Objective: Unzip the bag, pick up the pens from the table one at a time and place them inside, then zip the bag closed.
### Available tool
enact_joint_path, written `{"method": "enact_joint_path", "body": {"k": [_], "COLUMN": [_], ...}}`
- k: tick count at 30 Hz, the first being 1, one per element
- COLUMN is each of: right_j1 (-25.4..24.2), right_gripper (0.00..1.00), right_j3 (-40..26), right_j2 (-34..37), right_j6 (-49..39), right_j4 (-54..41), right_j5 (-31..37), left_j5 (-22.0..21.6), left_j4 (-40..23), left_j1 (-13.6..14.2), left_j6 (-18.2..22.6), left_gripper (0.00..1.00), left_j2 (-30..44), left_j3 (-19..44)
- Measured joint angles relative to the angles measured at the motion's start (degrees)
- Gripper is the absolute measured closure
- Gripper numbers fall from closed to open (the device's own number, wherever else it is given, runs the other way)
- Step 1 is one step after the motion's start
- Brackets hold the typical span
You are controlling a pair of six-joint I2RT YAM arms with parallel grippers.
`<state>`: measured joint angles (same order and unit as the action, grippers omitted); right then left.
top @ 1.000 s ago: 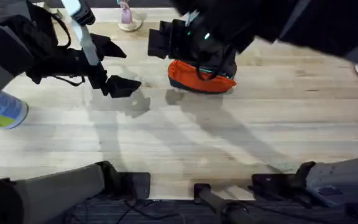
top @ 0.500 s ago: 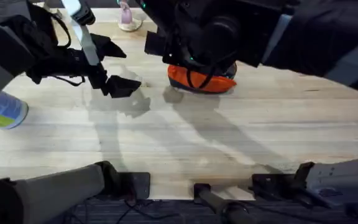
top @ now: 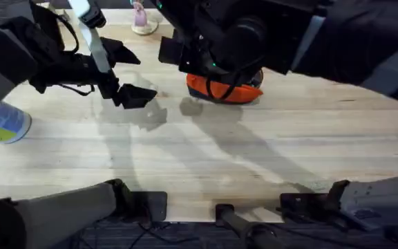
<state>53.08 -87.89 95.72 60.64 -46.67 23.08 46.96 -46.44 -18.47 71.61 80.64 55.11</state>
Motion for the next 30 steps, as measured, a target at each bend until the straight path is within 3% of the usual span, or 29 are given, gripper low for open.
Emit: {"method": "enact_joint_path", "body": {"k": [30], "right_j1": [-0.02], "right_gripper": [0.005], "right_j3": [0.25], "right_j2": [10.34], "right_j6": [-4.59], "right_j4": [7.01], "right_j5": [-0.65], "left_j5": [0.0], "left_j4": [0.0], "left_j1": [-0.01], "left_j6": [0.0], "left_gripper": [0.008], "left_j2": [0.0], "left_j3": [0.0]}}
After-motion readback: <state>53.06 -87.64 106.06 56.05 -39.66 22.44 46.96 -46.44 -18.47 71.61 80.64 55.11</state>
